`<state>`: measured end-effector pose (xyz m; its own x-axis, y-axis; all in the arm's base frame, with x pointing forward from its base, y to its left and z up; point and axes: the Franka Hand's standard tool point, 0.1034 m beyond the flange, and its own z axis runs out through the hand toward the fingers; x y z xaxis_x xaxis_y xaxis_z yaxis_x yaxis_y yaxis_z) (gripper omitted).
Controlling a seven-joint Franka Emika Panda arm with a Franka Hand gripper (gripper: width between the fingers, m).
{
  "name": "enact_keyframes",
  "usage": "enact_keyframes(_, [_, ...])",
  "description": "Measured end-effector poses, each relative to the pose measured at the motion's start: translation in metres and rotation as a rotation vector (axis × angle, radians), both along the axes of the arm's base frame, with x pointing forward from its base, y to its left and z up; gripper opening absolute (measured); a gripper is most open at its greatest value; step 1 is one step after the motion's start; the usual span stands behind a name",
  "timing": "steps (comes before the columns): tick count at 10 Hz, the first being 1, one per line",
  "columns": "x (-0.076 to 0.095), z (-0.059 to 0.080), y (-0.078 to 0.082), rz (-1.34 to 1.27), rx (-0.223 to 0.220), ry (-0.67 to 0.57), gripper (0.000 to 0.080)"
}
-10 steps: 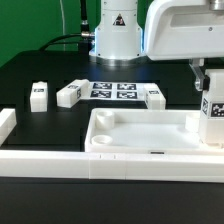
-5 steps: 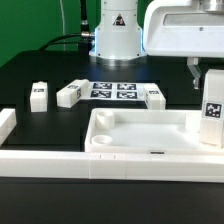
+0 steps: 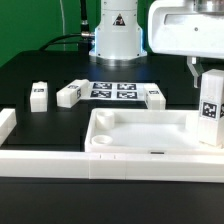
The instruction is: Assemble desk
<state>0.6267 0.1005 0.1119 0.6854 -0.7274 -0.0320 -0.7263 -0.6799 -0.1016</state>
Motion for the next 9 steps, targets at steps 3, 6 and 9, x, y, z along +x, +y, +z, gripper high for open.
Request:
enact_keyframes(3, [-0.0003, -0.0002, 0.0023, 0.074, -0.003, -0.007, 0.0512])
enact_keyframes(6, [0.0003, -0.0004, 0.0019, 0.301, -0.016, -0.031, 0.0640])
enact_keyframes(9, [0.0003, -0.0007, 0.0014, 0.542, -0.030, -0.053, 0.0649])
